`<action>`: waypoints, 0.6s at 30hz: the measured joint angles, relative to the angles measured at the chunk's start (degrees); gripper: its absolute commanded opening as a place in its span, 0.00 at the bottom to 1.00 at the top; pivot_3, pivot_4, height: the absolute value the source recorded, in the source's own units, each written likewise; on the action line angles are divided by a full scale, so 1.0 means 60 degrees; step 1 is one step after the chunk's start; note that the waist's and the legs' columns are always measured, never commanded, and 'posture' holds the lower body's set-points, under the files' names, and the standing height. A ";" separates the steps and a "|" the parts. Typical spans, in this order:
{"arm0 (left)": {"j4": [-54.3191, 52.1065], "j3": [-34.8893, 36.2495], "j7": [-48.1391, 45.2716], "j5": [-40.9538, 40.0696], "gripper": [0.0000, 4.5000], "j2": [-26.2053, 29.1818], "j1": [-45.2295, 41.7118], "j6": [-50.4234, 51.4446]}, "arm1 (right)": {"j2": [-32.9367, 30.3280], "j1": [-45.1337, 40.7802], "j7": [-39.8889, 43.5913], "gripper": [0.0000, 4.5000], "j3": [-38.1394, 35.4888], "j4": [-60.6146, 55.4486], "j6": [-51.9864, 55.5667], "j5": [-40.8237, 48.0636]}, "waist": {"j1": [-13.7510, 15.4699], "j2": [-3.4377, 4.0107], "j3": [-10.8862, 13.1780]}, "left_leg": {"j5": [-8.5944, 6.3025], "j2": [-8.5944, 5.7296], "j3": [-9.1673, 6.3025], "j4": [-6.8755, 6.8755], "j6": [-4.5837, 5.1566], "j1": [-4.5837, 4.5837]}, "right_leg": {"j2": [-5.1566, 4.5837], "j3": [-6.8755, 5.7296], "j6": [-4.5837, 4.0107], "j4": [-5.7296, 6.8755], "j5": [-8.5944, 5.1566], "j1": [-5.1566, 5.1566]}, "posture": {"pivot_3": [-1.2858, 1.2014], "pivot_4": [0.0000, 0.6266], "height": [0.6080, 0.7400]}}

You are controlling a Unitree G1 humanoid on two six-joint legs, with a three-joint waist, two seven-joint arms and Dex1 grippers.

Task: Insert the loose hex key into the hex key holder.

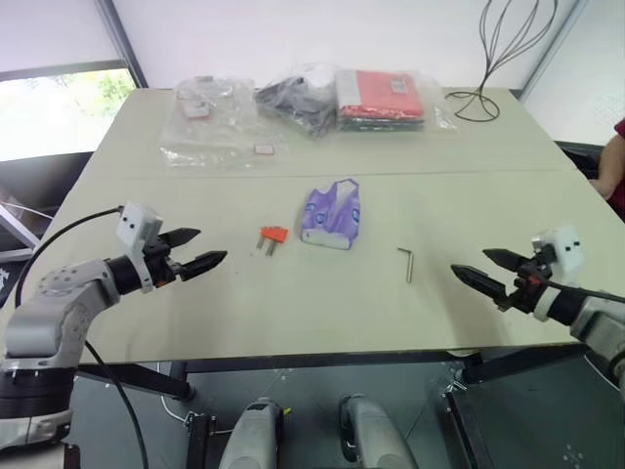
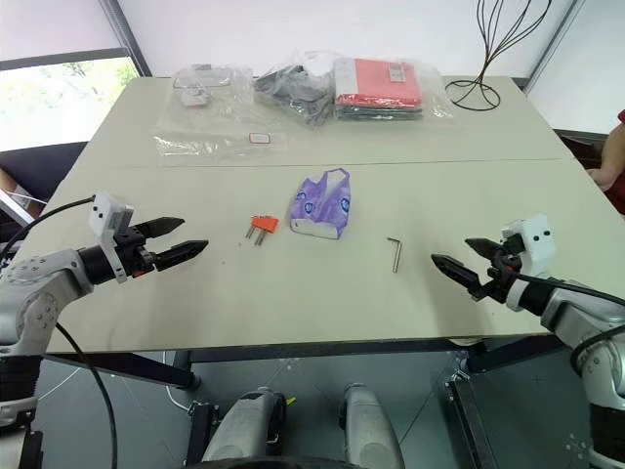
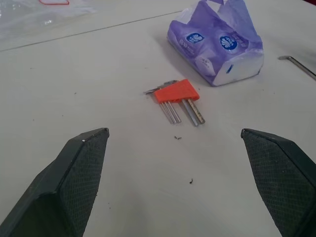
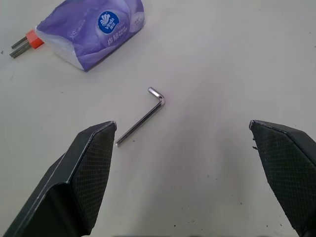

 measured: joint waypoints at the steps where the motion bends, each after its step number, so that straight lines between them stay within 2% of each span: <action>1: 0.0000 0.0000 0.0004 -0.0007 0.99 -0.0004 0.0001 0.0000 | 0.0000 0.0000 -0.0001 1.00 0.0004 0.0000 0.0000 -0.0005 | 0.0000 0.0000 0.0000 | 0.0000 0.0000 0.0001 0.0000 0.0000 0.0000 | 0.0000 0.0000 0.0000 0.0000 0.0000 0.0000 | 0.52 0.24 1.00; 18: 0.0202 0.0001 0.0224 0.0114 0.99 -0.0108 0.0015 -0.0498 | 0.0021 -0.0295 -0.0067 1.00 0.0213 0.0094 -0.0108 -0.0158 | -0.0003 0.0000 0.0000 | 0.0000 0.0000 0.0011 0.0001 0.0000 0.0005 | 0.0003 0.0002 0.0000 0.0006 0.0001 0.0000 | 0.52 0.24 1.00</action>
